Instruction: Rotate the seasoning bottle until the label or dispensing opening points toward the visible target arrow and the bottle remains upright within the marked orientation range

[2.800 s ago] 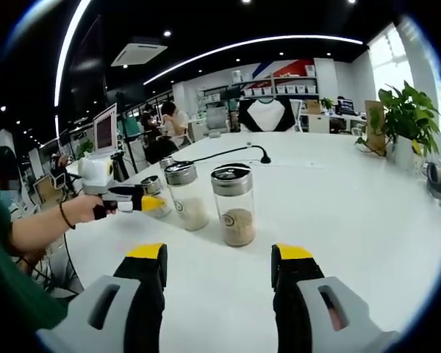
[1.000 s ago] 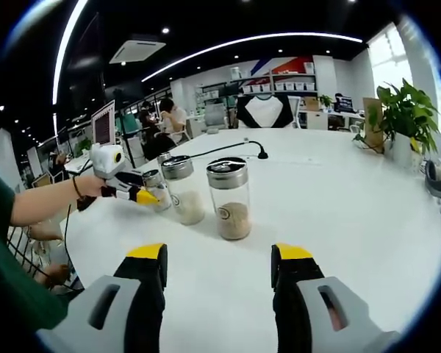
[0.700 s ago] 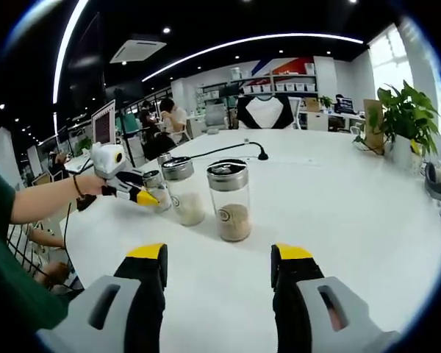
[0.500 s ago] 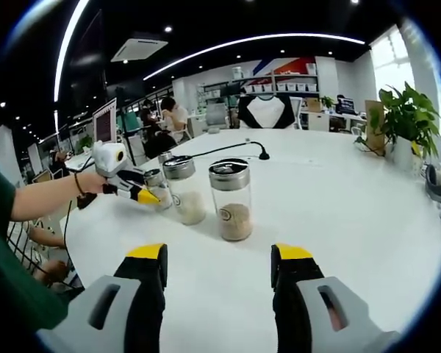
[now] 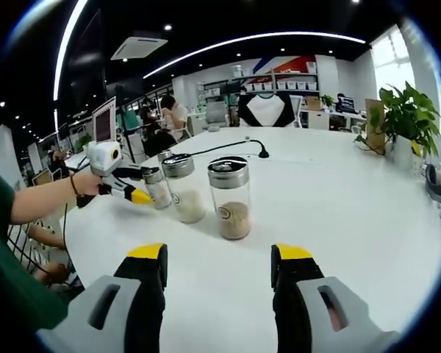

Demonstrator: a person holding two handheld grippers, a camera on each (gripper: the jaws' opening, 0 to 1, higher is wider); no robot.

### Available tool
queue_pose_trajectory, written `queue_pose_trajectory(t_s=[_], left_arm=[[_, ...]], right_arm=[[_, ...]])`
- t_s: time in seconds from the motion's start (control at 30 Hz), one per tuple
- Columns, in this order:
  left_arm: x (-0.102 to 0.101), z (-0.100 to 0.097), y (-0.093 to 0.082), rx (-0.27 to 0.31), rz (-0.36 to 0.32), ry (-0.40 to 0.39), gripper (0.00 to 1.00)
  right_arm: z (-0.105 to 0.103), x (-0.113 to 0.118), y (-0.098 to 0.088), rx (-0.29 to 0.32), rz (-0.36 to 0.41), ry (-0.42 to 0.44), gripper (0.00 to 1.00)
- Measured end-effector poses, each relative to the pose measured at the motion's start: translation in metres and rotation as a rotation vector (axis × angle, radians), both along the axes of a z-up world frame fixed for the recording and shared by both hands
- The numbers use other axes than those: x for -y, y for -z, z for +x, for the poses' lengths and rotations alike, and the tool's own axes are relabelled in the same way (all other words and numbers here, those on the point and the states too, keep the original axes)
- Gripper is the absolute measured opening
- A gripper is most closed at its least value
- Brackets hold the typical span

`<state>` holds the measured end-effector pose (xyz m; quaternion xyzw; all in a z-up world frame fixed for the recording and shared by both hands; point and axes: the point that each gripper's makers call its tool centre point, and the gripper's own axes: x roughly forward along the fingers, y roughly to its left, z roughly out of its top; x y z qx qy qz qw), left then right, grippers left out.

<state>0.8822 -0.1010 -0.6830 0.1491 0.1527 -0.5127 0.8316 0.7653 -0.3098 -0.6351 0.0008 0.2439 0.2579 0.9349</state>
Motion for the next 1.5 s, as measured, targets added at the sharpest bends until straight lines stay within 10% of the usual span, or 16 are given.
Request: queue_pose_trajectory(t_s=[0.67, 0.97, 1.5], left_arm=[[-0.014, -0.010, 0.000, 0.041, -0.012, -0.326, 0.62], [-0.024, -0.022, -0.011, 0.037, -0.137, -0.536, 0.67], [-0.035, -0.076, -0.045, 0.089, -0.201, -0.709, 0.72]], right_arm=[[-0.003, -0.001, 0.003, -0.009, 0.003, -0.005, 0.56], [-0.004, -0.002, 0.003, -0.008, 0.004, -0.008, 0.56], [0.001, -0.004, -0.004, 0.032, 0.003, -0.002, 0.57]])
